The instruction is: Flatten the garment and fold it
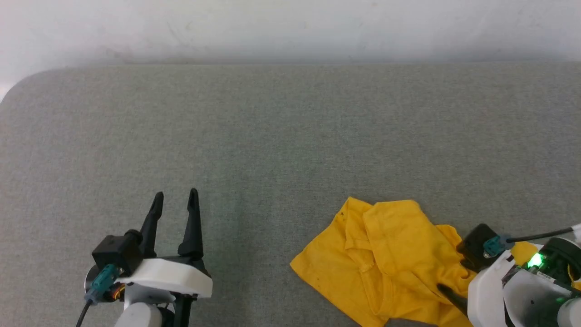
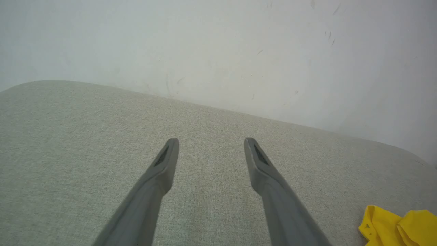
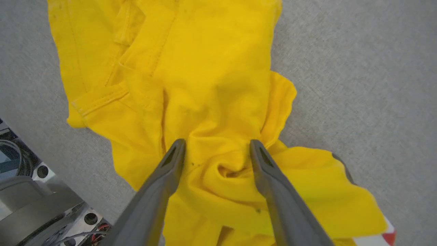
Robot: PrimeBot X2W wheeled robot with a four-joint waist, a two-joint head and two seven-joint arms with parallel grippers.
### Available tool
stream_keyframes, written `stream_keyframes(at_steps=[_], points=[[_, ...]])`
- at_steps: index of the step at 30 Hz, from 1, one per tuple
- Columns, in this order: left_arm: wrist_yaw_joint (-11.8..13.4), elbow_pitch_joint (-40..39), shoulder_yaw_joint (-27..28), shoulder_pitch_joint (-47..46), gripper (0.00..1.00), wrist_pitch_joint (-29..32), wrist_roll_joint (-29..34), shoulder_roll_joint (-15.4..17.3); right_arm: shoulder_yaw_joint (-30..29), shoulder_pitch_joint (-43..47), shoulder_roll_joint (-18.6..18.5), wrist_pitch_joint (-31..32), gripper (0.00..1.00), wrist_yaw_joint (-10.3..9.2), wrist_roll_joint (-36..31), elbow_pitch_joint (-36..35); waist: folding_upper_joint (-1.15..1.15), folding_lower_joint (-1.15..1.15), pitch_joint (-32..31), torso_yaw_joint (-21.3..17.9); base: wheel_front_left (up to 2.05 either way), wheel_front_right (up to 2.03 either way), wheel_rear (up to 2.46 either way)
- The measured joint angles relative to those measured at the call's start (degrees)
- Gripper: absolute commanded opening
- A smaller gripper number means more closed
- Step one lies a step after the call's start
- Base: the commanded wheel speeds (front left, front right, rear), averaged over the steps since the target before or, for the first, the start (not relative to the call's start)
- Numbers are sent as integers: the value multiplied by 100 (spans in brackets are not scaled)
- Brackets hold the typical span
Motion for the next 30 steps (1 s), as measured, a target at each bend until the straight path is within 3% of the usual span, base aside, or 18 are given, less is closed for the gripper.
stream_keyframes(at_steps=[1, 3, 4, 9, 20, 27, 28, 29, 30], points=[[-2, 11, -8, -21, 100, 0, 0, -13, 69, -53, -41, 89, 60, 0, 42, 88, 0, 0, 28, 22, 0, 0, 0], [-8, 47, -7, -65, 100, -7, 0, -26, 163, -137, -123, 164, 13, 0, 109, 218, 0, 0, 80, 64, 0, 0, 0], [-27, 58, -5, -83, 100, -20, 0, -36, 169, -174, -133, 170, 0, 0, 148, 269, 0, 0, 100, 84, 0, 0, 0], [-48, 120, 25, -88, 100, -43, 1, -64, -157, -375, -63, -16, 0, 0, 213, 319, 0, 1, 130, 125, 0, 0, 0], [-85, 134, 86, -88, 100, -49, 20, -70, -2530, -143, 597, -612, 0, 0, 75, 692, 0, 0, 26, 43, 0, 0, 0], [-94, 136, 133, -67, 100, -49, 21, -57, -2794, 278, 939, -936, 0, 0, 136, 701, 0, 0, -58, -22, 0, 0, 0], [-94, 136, 135, -63, 100, -49, 21, -55, -2771, 317, 946, -946, 11, -1, 146, 683, 0, 0, -76, -32, 0, 0, 0], [-94, 136, 132, -60, 100, -49, 22, -54, -2731, 347, 946, -967, 45, -1, 156, 654, 0, 0, -93, -40, 0, 0, 0], [-94, 137, 129, -59, 100, -49, 25, -54, -2665, 363, 942, -998, 100, -1, 155, 604, 0, -1, -113, -45, 0, 0, 0]])
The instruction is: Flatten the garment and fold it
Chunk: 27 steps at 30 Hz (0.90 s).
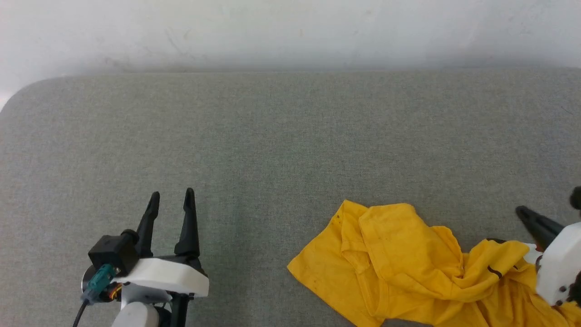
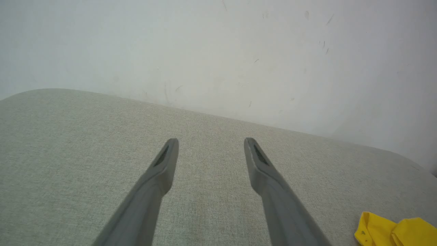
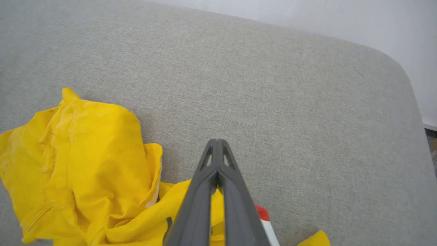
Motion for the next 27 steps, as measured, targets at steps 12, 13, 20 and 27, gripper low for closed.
stream_keyframes(at_steps=[12, 13, 20, 27], points=[[19, 1, -41, 150, 100, 9, 35, 22, 1321, 597, -439, 670, 100, 1, -5, -931, 0, 0, -242, -4, 0, 0, 0], [30, -1, -44, 151, 100, 9, 35, 23, 1393, 619, -454, 727, 100, 1, 0, -946, 0, -1, -248, -9, 0, 0, 0], [48, -43, -80, 146, 100, 18, 26, 24, 1836, 532, -554, 1001, 100, 1, 29, -671, 0, 0, -141, 33, 0, 0, 0], [48, -42, -79, 122, 100, 15, 7, 15, 2087, 180, -698, 973, 0, 1, 22, -304, 0, 0, 17, 126, 0, 0, 0]])
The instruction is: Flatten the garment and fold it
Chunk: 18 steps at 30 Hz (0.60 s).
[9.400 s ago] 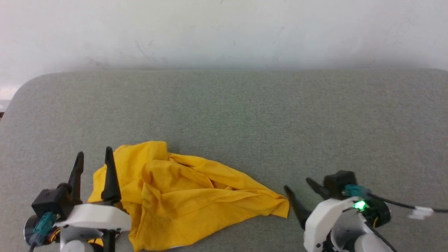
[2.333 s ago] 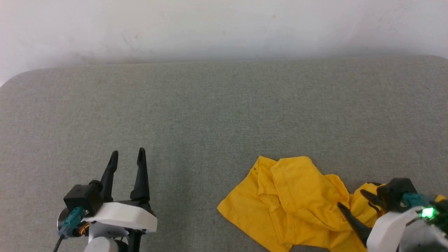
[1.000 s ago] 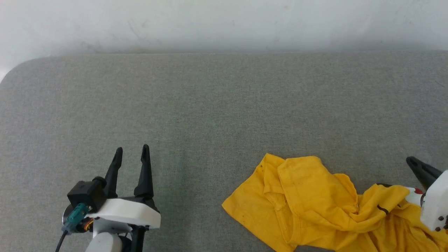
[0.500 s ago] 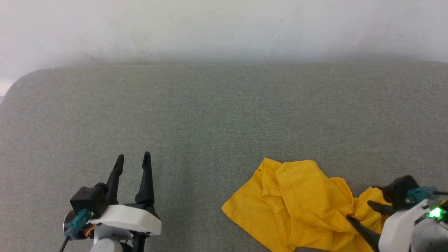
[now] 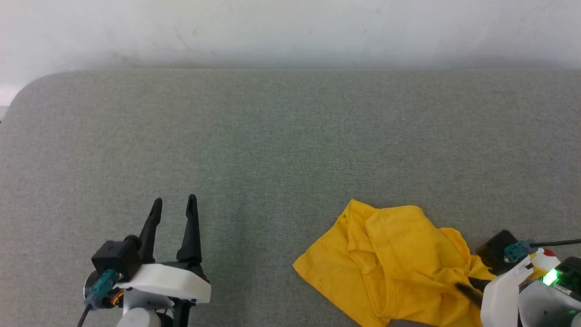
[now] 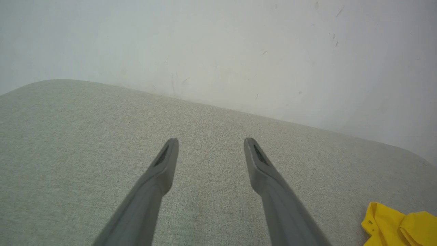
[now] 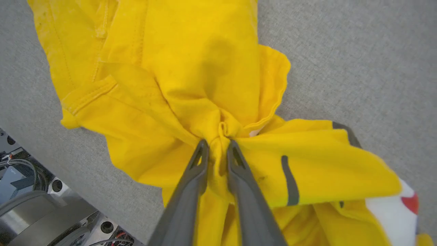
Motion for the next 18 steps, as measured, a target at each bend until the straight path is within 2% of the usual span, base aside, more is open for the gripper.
stream_keyframes(at_steps=[3, 6, 12, 18], points=[[0, 12, 15, -1, 100, -1, -15, -1, -78, -86, -10, -58, 0, 0, 0, 22, 0, 0, 19, 23, 0, 0, 0], [4, 18, 36, 0, 100, -3, -15, -2, -425, -174, 25, -185, 0, 0, -43, 9, 0, 0, -1, 8, 0, 0, 0], [5, 12, 62, -1, 100, -9, -15, -2, -1773, -518, 366, -544, 0, 1, -135, 290, 0, 0, -30, -79, 0, 0, 0], [4, 8, 37, -5, 100, -9, -15, -7, -3399, -556, 1034, -788, 0, 0, 277, 1472, 0, 0, 6, -111, 0, 0, 0]])
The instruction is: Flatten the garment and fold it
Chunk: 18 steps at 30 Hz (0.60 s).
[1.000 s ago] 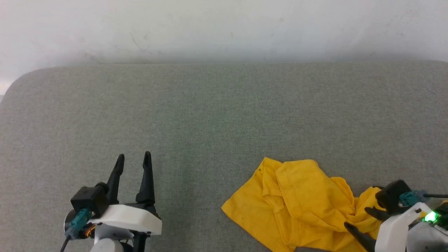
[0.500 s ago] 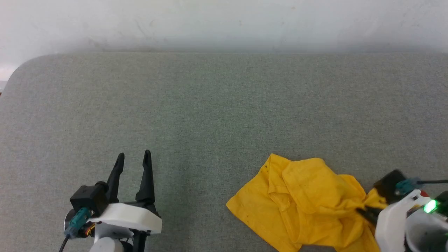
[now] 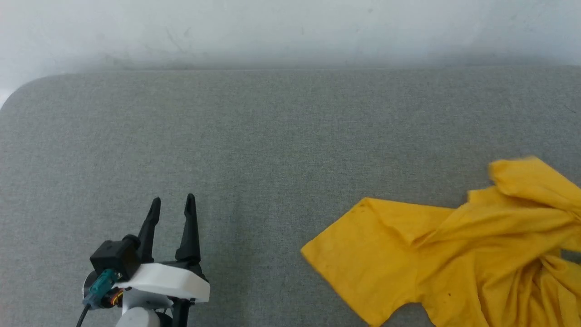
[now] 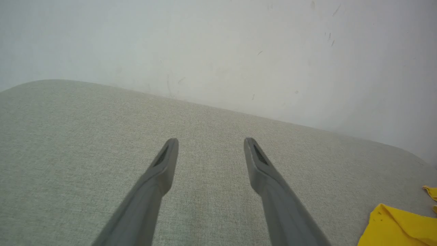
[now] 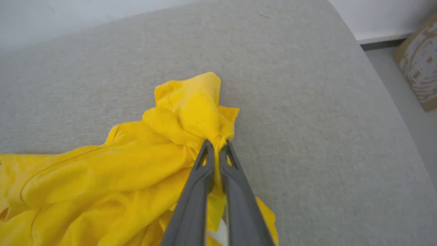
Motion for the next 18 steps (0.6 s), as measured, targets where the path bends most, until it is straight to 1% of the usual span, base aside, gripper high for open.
stream_keyframes(at_steps=[2, 3, 4, 5, 6, 7, 9, 12, 16, 18], points=[[0, 7, -12, -4, 100, 0, 0, -7, -508, 5, 224, -119, 0, -1, -4, 442, 0, 0, 19, 5, 0, 0, 0], [0, 12, -16, -4, 100, 0, 0, -8, -734, 10, 331, -189, 7, -1, -10, 654, 0, 0, 24, 10, 0, 0, 0], [0, 20, -16, -5, 100, 0, 0, -9, -911, 20, 437, -270, 21, -1, -52, 834, 0, 0, 29, 15, 0, 0, 0], [0, 26, -16, -5, 100, 0, 0, -7, -1058, 29, 549, -359, 42, -1, -83, 977, 0, 0, 31, 18, 0, 0, 0], [0, 33, -13, -5, 100, 0, 0, -8, -1176, 32, 672, -456, 85, -1, -80, 1073, 0, 0, 31, 18, 0, 0, 0], [0, 37, -11, -5, 100, 0, 0, -5, -1238, 33, 794, -586, 100, -1, -93, 1136, 0, 0, 31, 14, 0, 0, 0], [0, 44, -7, -5, 100, 0, -1, -1, -1247, 32, 979, -894, 100, -1, -146, 1149, 0, 0, 26, 5, 0, 0, 0], [0, 59, 3, -3, 100, 0, -11, 7, -1258, 10, 1221, -1622, 100, -1, -179, 1004, 0, 0, -13, -17, 0, 0, 0], [20, 65, 8, 3, 100, 3, -14, 38, -1083, 2, 1273, -2628, 100, -1, -553, 665, 0, 0, -108, -43, 0, 0, 0], [52, 64, 9, 7, 100, 38, -14, 63, -871, 12, 1301, -2967, 100, -1, -854, 460, 0, 0, -168, -52, 0, 0, 0]])
